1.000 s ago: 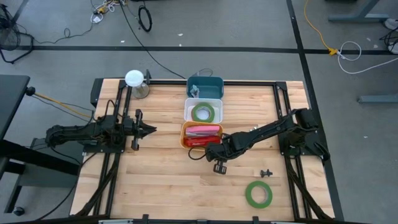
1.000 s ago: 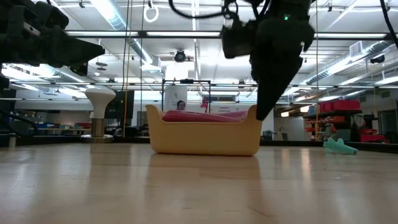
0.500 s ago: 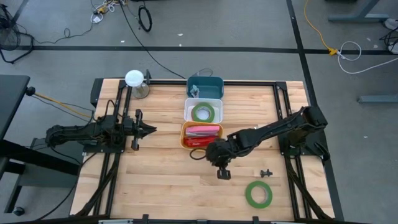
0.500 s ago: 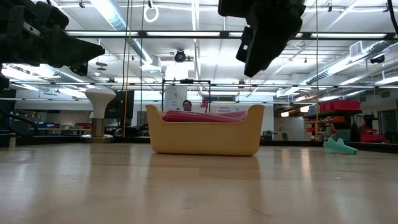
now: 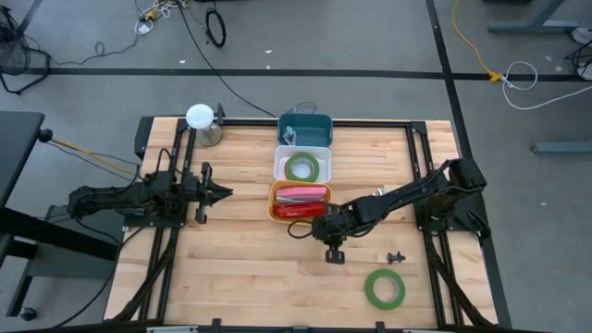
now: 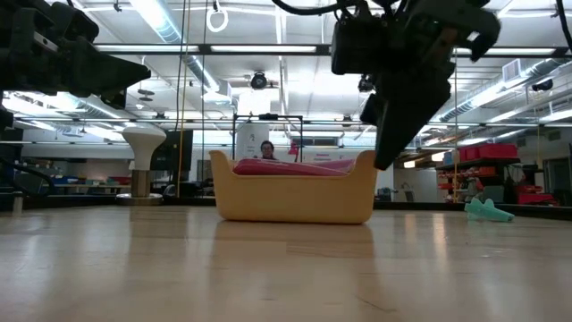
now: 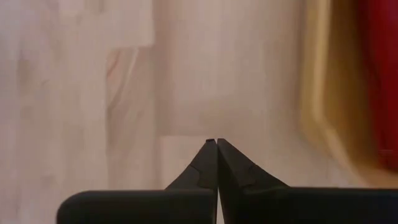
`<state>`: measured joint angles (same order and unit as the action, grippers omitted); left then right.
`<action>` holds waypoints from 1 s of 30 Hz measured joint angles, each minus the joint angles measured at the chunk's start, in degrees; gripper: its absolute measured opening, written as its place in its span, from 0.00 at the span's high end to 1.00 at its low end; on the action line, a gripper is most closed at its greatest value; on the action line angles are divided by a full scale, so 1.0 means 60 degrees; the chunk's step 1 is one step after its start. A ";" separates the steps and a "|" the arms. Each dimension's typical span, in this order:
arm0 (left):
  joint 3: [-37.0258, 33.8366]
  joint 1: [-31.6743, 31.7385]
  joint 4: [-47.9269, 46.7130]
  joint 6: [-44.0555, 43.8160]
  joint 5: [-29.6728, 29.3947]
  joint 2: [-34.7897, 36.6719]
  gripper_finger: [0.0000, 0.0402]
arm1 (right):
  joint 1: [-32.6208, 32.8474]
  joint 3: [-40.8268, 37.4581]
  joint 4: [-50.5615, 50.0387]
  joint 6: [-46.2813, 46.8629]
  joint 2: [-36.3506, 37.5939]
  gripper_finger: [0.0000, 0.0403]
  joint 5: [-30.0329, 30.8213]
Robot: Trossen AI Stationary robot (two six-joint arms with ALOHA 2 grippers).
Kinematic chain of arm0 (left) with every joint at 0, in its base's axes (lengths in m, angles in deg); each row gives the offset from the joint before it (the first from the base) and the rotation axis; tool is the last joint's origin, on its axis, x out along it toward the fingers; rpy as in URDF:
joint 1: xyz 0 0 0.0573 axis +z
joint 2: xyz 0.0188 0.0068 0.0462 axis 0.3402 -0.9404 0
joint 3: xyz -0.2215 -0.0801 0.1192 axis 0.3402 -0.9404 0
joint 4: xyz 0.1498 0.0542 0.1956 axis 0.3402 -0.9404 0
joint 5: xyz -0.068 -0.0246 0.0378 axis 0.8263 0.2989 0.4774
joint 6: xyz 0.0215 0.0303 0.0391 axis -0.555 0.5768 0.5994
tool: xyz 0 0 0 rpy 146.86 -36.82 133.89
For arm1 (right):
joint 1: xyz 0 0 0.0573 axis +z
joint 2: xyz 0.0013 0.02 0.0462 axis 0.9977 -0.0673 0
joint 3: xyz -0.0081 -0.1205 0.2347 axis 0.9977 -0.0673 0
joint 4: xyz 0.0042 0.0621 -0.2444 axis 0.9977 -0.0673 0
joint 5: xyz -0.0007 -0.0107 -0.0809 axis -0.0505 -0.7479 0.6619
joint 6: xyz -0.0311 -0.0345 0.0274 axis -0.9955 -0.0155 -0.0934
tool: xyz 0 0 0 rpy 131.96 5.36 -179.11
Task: Pick and place Stapler, Stapler remover, tape
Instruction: Put the green tape into the white bin
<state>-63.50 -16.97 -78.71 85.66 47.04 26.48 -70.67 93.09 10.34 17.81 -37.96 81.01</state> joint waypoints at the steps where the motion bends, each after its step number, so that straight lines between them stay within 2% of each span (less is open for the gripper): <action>1: 0.0000 0.0004 0.0000 0.0000 0.0000 0.0000 0.91 | 0.0000 -0.0004 -0.0004 -0.0012 0.0001 1.00 -0.0211; 5: 0.0000 0.0001 0.0000 0.0000 0.0003 0.0000 0.91 | 0.0002 -0.0022 -0.0084 -0.0066 0.0067 1.00 -0.0871; 18: -0.0003 0.0004 0.0000 0.0000 0.0000 0.0000 0.91 | 0.0410 -0.0022 -0.0170 -0.0121 0.0299 1.00 -0.0838; 23: 0.0000 0.0001 0.0002 0.0000 0.0000 0.0000 0.91 | 0.0894 -0.0022 -0.0168 0.0245 0.0299 1.00 -0.0082; 30: -0.0001 0.0002 0.0000 0.0000 0.0000 0.0000 0.91 | 0.1489 -0.0022 -0.0160 0.0938 0.0299 0.96 0.0121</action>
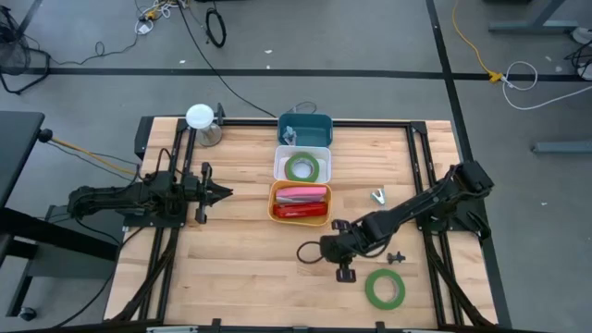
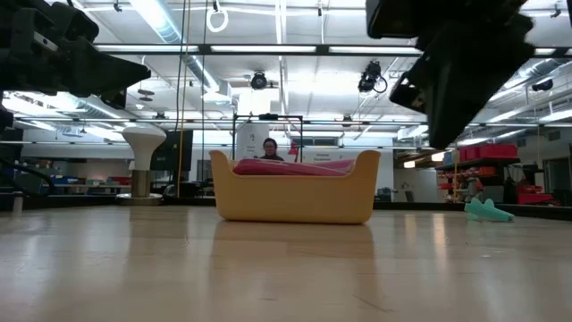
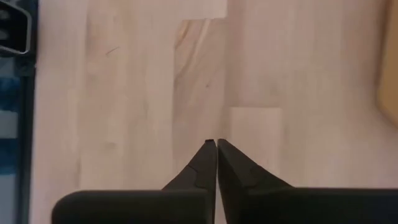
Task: Pick and place Stapler, Stapler remover, tape
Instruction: Put the green tape into the white bin
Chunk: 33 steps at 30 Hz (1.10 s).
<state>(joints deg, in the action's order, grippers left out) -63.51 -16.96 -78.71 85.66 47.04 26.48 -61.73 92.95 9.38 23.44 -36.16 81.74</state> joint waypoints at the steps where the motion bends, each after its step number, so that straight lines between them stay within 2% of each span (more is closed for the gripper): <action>1: 0.0000 -0.0001 0.0001 0.0000 0.0000 0.0000 0.91 | 0.0090 0.0000 -0.0003 0.0143 0.0000 0.96 0.0024; 7: 0.0001 -0.0002 0.0000 0.0000 0.0000 0.0000 0.91 | 0.0561 0.0000 -0.0233 0.0218 -0.0003 0.94 0.0027; 11: 0.0001 -0.0001 0.0000 0.0000 0.0002 0.0000 0.91 | 0.0762 0.0000 -0.0970 0.0142 0.0144 0.88 0.0019; 21: 0.0001 0.0001 0.0000 0.0000 0.0004 0.0000 0.91 | 0.1342 0.0004 -0.2463 -0.0546 0.0627 0.65 0.0036; 27: 0.0001 -0.0001 0.0000 0.0000 0.0001 0.0000 0.91 | 0.2117 0.0002 -0.2574 -0.1239 0.0634 0.51 0.0061; 33: 0.0000 0.0001 0.0002 0.0000 0.0003 0.0000 0.91 | 0.2907 -0.0317 -0.2543 -0.1689 0.0634 0.42 0.0025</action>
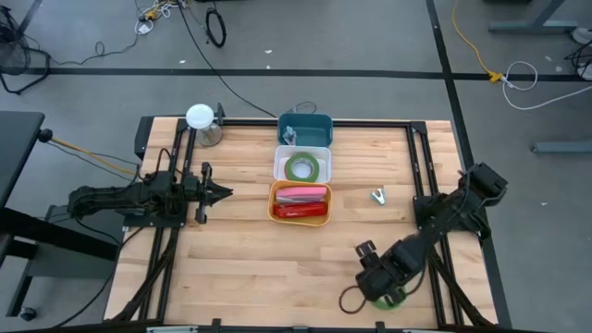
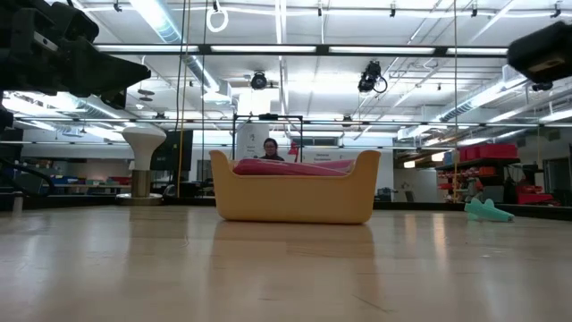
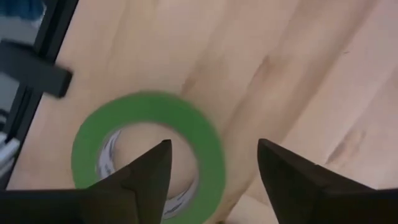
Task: Pick and place Stapler, Stapler remover, tape
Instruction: Put the green tape into the white bin
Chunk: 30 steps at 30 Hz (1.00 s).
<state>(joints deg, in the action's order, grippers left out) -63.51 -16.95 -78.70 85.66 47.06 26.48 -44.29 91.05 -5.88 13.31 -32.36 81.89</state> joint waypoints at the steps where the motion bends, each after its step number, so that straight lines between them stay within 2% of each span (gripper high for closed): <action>1: 0.0000 -0.0001 -0.0002 0.0002 -0.0002 0.0000 0.91 | 0.0131 -0.0050 0.0003 -0.0024 0.0000 0.41 0.0003; 5: 0.0001 -0.0003 -0.0002 0.0000 -0.0002 0.0000 0.91 | 0.0600 -0.0274 0.0082 -0.0105 0.0000 0.38 0.0078; 12: -0.0001 0.0000 -0.0002 0.0000 -0.0002 0.0000 0.91 | 0.1060 -0.0738 0.0092 0.0126 0.0000 0.39 0.0773; 30: -0.0002 -0.0003 0.0001 0.0000 -0.0003 0.0000 0.91 | 0.1089 -0.1828 0.1512 0.0544 -0.0004 0.42 0.0836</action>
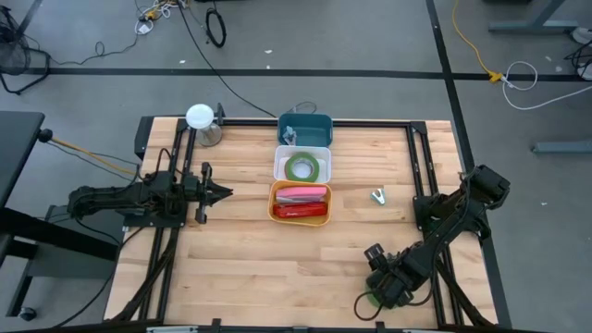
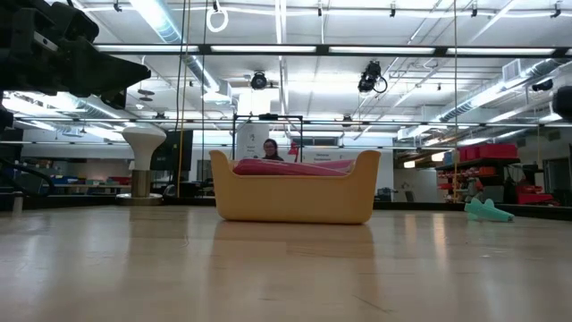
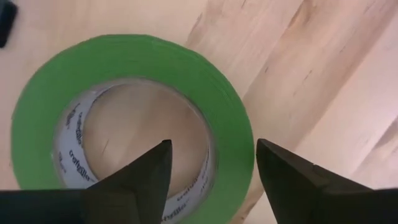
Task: Pick and place Stapler, Stapler remover, tape
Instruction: Put the green tape into the white bin
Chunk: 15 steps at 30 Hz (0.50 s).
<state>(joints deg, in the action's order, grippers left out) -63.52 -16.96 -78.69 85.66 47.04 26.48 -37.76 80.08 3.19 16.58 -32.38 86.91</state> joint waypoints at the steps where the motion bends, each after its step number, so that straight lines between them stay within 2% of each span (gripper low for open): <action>1: 0.0003 0.0002 -0.0003 0.0000 0.0000 0.0000 0.91 | -0.0003 -0.0086 0.0110 0.0110 0.0000 0.43 0.0005; 9: 0.0003 0.0002 -0.0002 0.0000 0.0000 0.0000 0.91 | -0.0039 -0.0480 0.0324 0.0295 0.0000 0.48 0.0253; 15: 0.0003 0.0003 -0.0003 0.0000 0.0003 0.0000 0.91 | -0.0194 -0.0730 0.0365 0.0667 0.0000 0.58 0.0228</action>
<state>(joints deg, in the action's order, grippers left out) -63.51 -16.95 -78.71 85.66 47.06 26.48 -38.92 75.70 5.38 20.58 -32.38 88.27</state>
